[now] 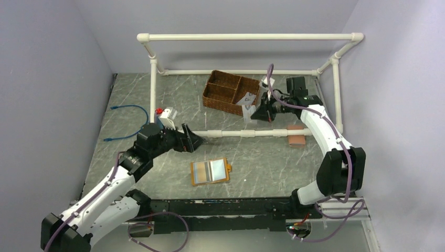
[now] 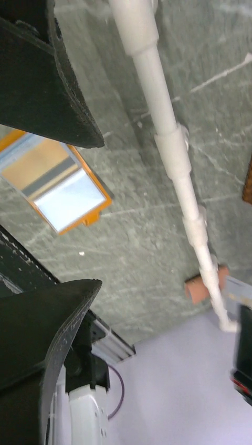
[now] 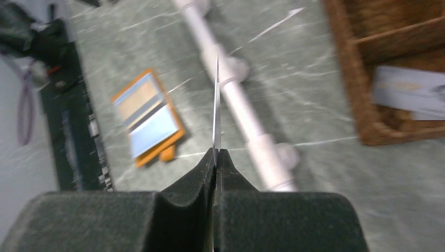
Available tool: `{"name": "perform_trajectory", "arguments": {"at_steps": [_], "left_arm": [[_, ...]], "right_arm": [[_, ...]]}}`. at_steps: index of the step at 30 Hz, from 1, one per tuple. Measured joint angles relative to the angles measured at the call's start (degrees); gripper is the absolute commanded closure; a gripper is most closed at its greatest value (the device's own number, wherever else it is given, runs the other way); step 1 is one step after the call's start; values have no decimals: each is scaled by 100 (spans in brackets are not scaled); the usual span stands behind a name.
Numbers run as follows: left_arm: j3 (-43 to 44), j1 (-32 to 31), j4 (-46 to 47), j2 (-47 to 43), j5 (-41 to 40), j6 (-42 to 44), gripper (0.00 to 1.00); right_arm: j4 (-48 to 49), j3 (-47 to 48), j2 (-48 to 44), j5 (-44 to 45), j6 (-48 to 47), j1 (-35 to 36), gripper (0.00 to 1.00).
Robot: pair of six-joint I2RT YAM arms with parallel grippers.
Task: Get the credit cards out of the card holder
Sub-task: Place the credit card in the storage box.
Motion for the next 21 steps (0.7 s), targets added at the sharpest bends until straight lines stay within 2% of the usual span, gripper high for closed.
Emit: {"name": "perform_trajectory", "arguments": {"at_steps": [4, 10, 14, 21], "left_arm": [[693, 92, -1027, 337, -101, 614, 1], [1119, 133, -1755, 911, -354, 1224, 0], [981, 155, -1740, 990, -345, 1217, 1], [216, 190, -1189, 730, -240, 876, 1]], "right_arm": [[658, 505, 286, 632, 560, -42, 100], [1287, 1263, 1189, 1480, 1432, -59, 100], [1436, 1775, 1834, 1834, 1768, -50, 100], [1506, 2470, 2645, 2277, 2006, 15, 99]]}}
